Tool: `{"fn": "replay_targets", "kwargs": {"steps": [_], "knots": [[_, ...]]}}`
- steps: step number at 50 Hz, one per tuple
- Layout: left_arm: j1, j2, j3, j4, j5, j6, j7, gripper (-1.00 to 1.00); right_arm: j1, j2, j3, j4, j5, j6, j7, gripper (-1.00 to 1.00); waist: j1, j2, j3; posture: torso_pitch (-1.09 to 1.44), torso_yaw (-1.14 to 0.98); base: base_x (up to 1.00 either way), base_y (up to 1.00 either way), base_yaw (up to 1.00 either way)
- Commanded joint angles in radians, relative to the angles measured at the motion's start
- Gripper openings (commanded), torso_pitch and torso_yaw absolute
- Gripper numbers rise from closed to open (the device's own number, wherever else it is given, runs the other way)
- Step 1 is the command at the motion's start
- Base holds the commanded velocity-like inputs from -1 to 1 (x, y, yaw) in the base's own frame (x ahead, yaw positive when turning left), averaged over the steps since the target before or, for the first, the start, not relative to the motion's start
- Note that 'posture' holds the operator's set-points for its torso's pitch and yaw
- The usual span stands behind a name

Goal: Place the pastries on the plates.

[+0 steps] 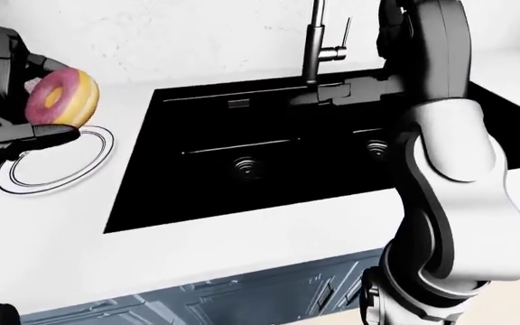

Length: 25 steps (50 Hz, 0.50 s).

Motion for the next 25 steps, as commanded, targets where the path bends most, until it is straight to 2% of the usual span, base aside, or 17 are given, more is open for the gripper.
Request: {"fn": "replay_targets", "kwargs": {"steps": [1,3,5,6,7,8,9,10,11,12,13,14,20,21,22,25], "knots": [[-0.028,0.020,0.030,-0.015,0.010,-0.031,0.015,-1.00,-0.031,-0.005,0.000,-0.019,-0.001,-0.028,0.001,1.00,0.007,-0.007,-0.023,0.00,0.00,-0.02,0.43,0.00],[-0.031,0.019,0.027,-0.012,0.012,-0.033,0.015,-1.00,-0.030,-0.006,-0.001,-0.021,0.000,-0.028,0.002,1.00,0.004,0.014,-0.014,0.00,0.00,-0.03,0.44,0.00],[-0.030,0.017,0.025,-0.011,0.013,-0.034,0.015,-1.00,-0.029,-0.007,-0.003,-0.025,0.000,-0.026,0.003,1.00,-0.002,0.041,0.002,0.00,0.00,-0.02,0.44,0.00],[-0.031,0.016,0.025,-0.010,0.013,-0.034,0.016,-1.00,-0.027,-0.008,-0.003,-0.026,0.000,-0.027,0.004,1.00,-0.005,0.060,0.003,0.00,0.00,-0.02,0.45,0.00],[-0.030,0.016,0.025,-0.010,0.014,-0.035,0.014,-1.00,-0.026,-0.007,-0.004,-0.026,0.000,-0.028,0.004,1.00,-0.009,0.088,-0.003,0.00,0.00,-0.03,0.45,0.00],[-0.031,0.017,0.025,-0.009,0.015,-0.035,0.014,-1.00,-0.025,-0.008,-0.003,-0.027,0.000,-0.027,0.004,1.00,-0.010,0.138,-0.019,0.00,0.00,-0.02,0.44,0.00],[-0.032,0.017,0.025,-0.009,0.015,-0.035,0.015,-1.00,-0.027,-0.007,-0.004,-0.028,0.001,-0.025,0.004,1.00,-0.008,0.123,-0.023,0.00,0.00,-0.02,0.44,0.00],[-0.033,0.016,0.023,-0.010,0.016,-0.035,0.015,-1.00,-0.027,-0.008,-0.005,-0.029,0.001,-0.025,0.004,1.00,-0.007,0.116,-0.007,0.00,0.00,-0.02,0.44,0.00],[-0.032,0.015,0.023,-0.011,0.016,-0.034,0.014,-1.00,-0.027,-0.006,-0.008,-0.029,0.004,-0.025,0.004,1.00,-0.007,0.109,-0.003,0.00,0.00,-0.02,0.44,0.00],[-0.032,0.016,0.023,-0.011,0.017,-0.034,0.013,-1.00,-0.027,-0.006,-0.009,-0.031,0.006,-0.026,0.004,1.00,-0.004,0.089,-0.008,0.00,0.00,0.00,0.23,0.00],[-0.035,0.017,0.024,-0.010,0.017,-0.032,0.013,-1.00,-0.032,-0.003,-0.017,-0.030,0.010,-0.026,0.000,1.00,-0.003,0.076,0.010,0.00,0.00,0.00,0.00,0.00],[-0.037,0.018,0.025,-0.011,0.016,-0.028,0.012,-1.00,-0.037,-0.004,-0.021,-0.028,0.016,-0.024,-0.002,1.00,-0.001,0.079,0.011,0.00,0.00,0.00,0.00,0.00],[-0.044,0.015,0.018,-0.001,0.021,-0.032,0.012,-1.00,-0.036,-0.012,-0.002,-0.009,0.013,-0.023,-0.009,1.00,-0.007,0.058,0.030,0.00,0.00,0.00,0.00,0.00],[-0.046,0.016,0.016,0.001,0.022,-0.033,0.011,-1.00,-0.041,-0.015,-0.001,-0.007,0.013,-0.025,-0.006,1.00,-0.008,0.068,0.015,0.00,0.00,-0.05,0.25,0.00],[-0.046,0.016,0.017,0.000,0.022,-0.033,0.009,-1.00,-0.045,-0.012,-0.001,-0.005,0.014,-0.023,-0.006,1.00,-0.009,0.049,0.007,0.00,0.00,-0.16,0.34,0.00],[-0.043,0.013,0.015,0.003,0.025,-0.039,0.009,-1.00,-0.040,-0.008,0.004,-0.004,0.010,-0.030,-0.006,1.00,-0.004,0.011,-0.013,0.00,0.00,-0.24,0.35,0.00]]}}
